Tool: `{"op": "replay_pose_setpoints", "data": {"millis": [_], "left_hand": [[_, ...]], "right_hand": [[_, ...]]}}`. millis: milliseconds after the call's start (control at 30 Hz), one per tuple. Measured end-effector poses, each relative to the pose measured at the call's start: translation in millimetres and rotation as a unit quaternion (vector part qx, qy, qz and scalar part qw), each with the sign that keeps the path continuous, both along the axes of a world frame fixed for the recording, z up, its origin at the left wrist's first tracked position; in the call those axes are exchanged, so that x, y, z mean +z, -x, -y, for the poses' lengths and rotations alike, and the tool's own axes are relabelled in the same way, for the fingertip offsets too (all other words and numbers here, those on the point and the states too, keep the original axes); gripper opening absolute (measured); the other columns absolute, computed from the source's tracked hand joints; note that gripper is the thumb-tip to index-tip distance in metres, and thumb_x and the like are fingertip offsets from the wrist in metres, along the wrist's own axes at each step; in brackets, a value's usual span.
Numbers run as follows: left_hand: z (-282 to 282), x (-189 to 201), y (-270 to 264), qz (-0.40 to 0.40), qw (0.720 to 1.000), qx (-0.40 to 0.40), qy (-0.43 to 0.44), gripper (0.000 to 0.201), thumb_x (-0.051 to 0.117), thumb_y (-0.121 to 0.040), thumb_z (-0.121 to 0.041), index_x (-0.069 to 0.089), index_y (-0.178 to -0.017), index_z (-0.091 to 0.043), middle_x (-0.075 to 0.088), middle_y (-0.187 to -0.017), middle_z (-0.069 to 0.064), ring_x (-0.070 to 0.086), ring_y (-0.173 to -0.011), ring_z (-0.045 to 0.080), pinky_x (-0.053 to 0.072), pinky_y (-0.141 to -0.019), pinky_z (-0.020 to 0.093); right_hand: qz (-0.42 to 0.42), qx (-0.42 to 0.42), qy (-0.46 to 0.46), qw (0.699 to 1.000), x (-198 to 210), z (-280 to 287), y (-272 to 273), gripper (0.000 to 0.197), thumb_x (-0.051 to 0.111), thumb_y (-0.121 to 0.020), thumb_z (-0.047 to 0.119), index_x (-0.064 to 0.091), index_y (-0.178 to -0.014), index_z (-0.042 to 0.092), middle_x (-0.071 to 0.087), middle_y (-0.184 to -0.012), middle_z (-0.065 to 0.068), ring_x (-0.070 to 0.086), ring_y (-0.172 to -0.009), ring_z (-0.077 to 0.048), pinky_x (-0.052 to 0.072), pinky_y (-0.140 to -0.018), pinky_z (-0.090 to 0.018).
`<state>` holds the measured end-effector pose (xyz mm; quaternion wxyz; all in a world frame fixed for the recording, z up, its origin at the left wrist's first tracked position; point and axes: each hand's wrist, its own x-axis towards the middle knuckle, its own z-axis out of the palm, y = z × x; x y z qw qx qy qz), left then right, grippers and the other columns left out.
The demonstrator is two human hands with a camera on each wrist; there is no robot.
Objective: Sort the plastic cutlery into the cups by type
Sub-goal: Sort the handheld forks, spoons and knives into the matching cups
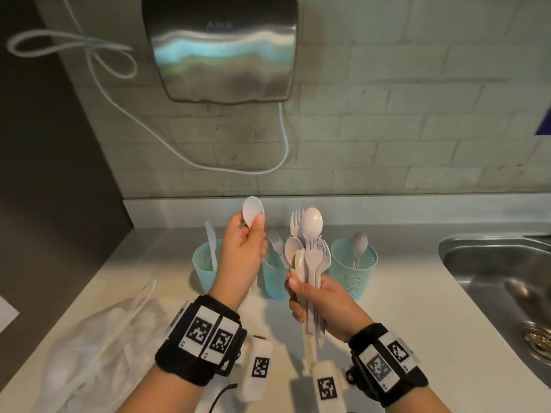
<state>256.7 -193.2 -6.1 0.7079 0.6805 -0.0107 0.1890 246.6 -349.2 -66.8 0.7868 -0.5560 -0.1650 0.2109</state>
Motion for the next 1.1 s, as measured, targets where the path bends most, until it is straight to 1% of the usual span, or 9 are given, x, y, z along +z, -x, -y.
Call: {"op": "replay_pose_setpoints", "data": {"millis": [67,133,200,300,433,667,800,900,1100], "left_hand": [[4.6,-6.6,0.5,-0.048,0.998,-0.029,-0.039,0.021,0.066,-0.085,-0.031,0.058,-0.091,-0.013,0.065,-0.072,0.003,0.06,-0.064,0.018,0.049,-0.062,0.037],[10.2,-15.2,4.0,-0.091,0.992,-0.068,-0.059,0.028,0.071,-0.081,-0.031,0.064,-0.095,-0.008,0.069,-0.079,0.007,0.064,-0.069,0.016,0.051,-0.063,0.028],[15.1,-20.7,7.4,-0.112,0.988,-0.087,-0.061,0.029,0.069,-0.083,-0.03,0.066,-0.094,-0.003,0.065,-0.072,0.005,0.059,-0.064,0.012,0.046,-0.058,0.02],[15.5,-20.8,6.1,-0.113,0.991,-0.054,-0.05,0.021,0.065,-0.086,-0.027,0.066,-0.091,-0.007,0.066,-0.07,0.006,0.06,-0.063,0.015,0.048,-0.06,0.027],[10.9,-17.2,3.1,-0.09,0.996,-0.024,-0.017,0.013,0.057,-0.092,-0.024,0.058,-0.087,-0.012,0.047,-0.058,-0.004,0.043,-0.051,0.007,0.036,-0.05,0.018],[21.2,-24.1,12.8,-0.12,0.99,-0.072,0.0,0.027,0.058,-0.092,-0.023,0.061,-0.076,-0.001,0.047,-0.053,0.004,0.044,-0.04,0.006,0.039,-0.048,0.019],[16.7,-16.6,7.5,-0.085,0.995,-0.034,0.031,0.03,0.048,-0.097,-0.023,0.063,-0.073,-0.013,0.064,-0.069,0.003,0.053,-0.066,0.014,0.042,-0.068,0.031],[16.4,-4.9,-2.7,-0.049,0.995,-0.016,0.086,0.029,0.042,-0.1,-0.021,0.056,-0.075,-0.017,0.064,-0.062,-0.005,0.057,-0.076,0.022,0.045,-0.081,0.039],[63.9,6.2,-53.3,-0.008,0.982,-0.084,0.167,0.025,0.037,-0.101,-0.017,0.044,-0.078,-0.016,0.043,-0.048,-0.011,0.045,-0.048,0.007,0.04,-0.056,0.02]], "right_hand": [[-0.003,-0.003,-0.012,1.0,1.7,-0.5,-0.5,0.022,0.06,-0.086,0.02,0.053,-0.101,0.005,0.047,-0.069,-0.001,0.047,-0.049,-0.015,0.043,-0.051,-0.026],[0.004,-0.007,-0.016,1.0,4.5,-0.2,-1.1,0.023,0.059,-0.086,0.019,0.055,-0.104,0.005,0.048,-0.068,-0.004,0.048,-0.05,-0.016,0.044,-0.052,-0.027],[0.015,-0.007,-0.015,1.0,6.4,0.7,-1.4,0.023,0.057,-0.087,0.017,0.055,-0.106,0.005,0.052,-0.067,-0.002,0.05,-0.05,-0.017,0.045,-0.053,-0.027],[0.012,-0.018,-0.003,1.0,4.7,3.4,-0.6,0.029,0.058,-0.086,0.018,0.057,-0.111,0.003,0.056,-0.072,-0.002,0.051,-0.051,-0.018,0.046,-0.053,-0.028],[0.02,-0.054,0.039,0.998,-2.3,8.0,2.3,0.032,0.06,-0.086,0.023,0.059,-0.103,-0.004,0.052,-0.079,-0.019,0.047,-0.047,-0.021,0.04,-0.052,-0.03],[0.022,-0.067,0.028,0.997,-0.6,6.7,8.3,0.009,0.051,-0.093,0.007,0.059,-0.091,0.004,0.058,-0.079,-0.01,0.046,-0.043,-0.018,0.04,-0.047,-0.027],[0.02,-0.09,0.044,0.995,-2.0,10.0,7.4,0.009,0.05,-0.094,0.007,0.058,-0.097,0.003,0.06,-0.079,-0.008,0.046,-0.043,-0.018,0.04,-0.047,-0.027],[0.01,-0.13,0.041,0.991,-3.7,23.2,5.7,0.013,0.05,-0.095,0.008,0.059,-0.102,0.003,0.058,-0.075,-0.008,0.046,-0.044,-0.017,0.041,-0.045,-0.024],[0.014,-0.206,-0.001,0.978,10.4,75.1,6.7,0.017,0.058,-0.092,0.021,0.05,-0.091,0.007,0.034,-0.06,-0.002,0.033,-0.047,-0.012,0.033,-0.045,-0.021]]}}
